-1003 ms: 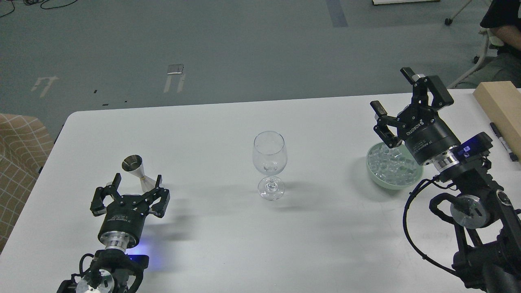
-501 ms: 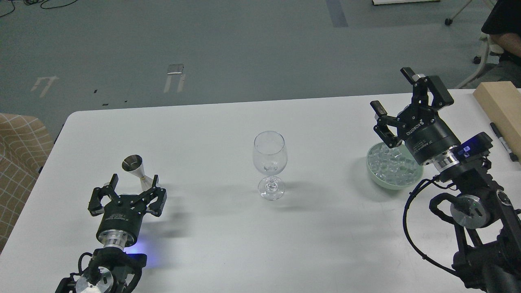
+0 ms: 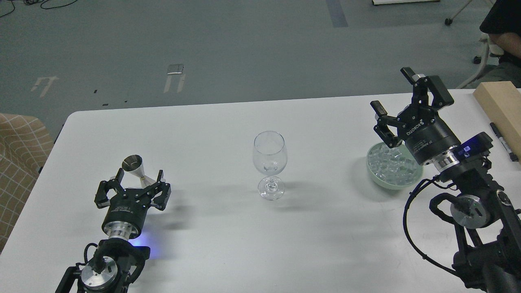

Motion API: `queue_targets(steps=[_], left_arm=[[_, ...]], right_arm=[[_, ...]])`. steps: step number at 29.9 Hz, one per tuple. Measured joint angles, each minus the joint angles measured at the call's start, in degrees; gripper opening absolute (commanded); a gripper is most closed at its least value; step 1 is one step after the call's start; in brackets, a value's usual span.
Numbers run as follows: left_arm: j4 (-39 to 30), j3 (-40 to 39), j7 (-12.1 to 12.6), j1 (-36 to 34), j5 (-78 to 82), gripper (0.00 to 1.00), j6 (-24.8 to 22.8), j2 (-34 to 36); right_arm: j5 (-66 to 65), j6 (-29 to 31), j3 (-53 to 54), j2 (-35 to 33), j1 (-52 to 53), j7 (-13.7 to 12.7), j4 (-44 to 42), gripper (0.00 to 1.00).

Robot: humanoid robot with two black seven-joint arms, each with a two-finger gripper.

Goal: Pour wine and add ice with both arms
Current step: 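Close the left gripper around the silver cup, then lift the silver cup upright with the left gripper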

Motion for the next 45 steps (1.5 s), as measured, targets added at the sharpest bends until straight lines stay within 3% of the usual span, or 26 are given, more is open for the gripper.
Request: queue_targets(steps=[10,26,28,32,39,41,45], left_arm=[[1.6,-0.2,1.3,-2.0,0.6,0.95,-1.1,0.0],[4.4,-0.6,1.4,-4.1,0.1,0.93,0.3,0.0],[4.7,-0.7,1.4,-4.2,0.0,0.9,0.3,0.0],[4.9,-0.7,1.2,-4.4,0.0,0.7,0.4,0.0],[4.9,-0.7,1.0,-4.4,0.3,0.68,0.4,0.0],[4.9,-0.7,0.9,-4.4,0.3,0.61,0.4,0.0],[4.9,-0.6,0.7,-4.4,0.5,0.59,0.8,0.0]], right_arm=[[0.0,0.0,0.2,0.0,0.0,0.0,-0.2,1.0],[0.0,0.0,0.4,0.0,0.0,0.0,0.1,1.0],[0.0,0.0,0.4,0.0,0.0,0.0,0.2,1.0],[0.1,0.0,0.4,0.0,0.0,0.0,0.2,1.0],[0.1,0.0,0.4,0.0,0.0,0.0,0.2,1.0],[0.1,0.0,0.4,0.0,0.0,0.0,0.2,1.0],[0.1,0.0,0.4,0.0,0.0,0.0,0.3,1.0]])
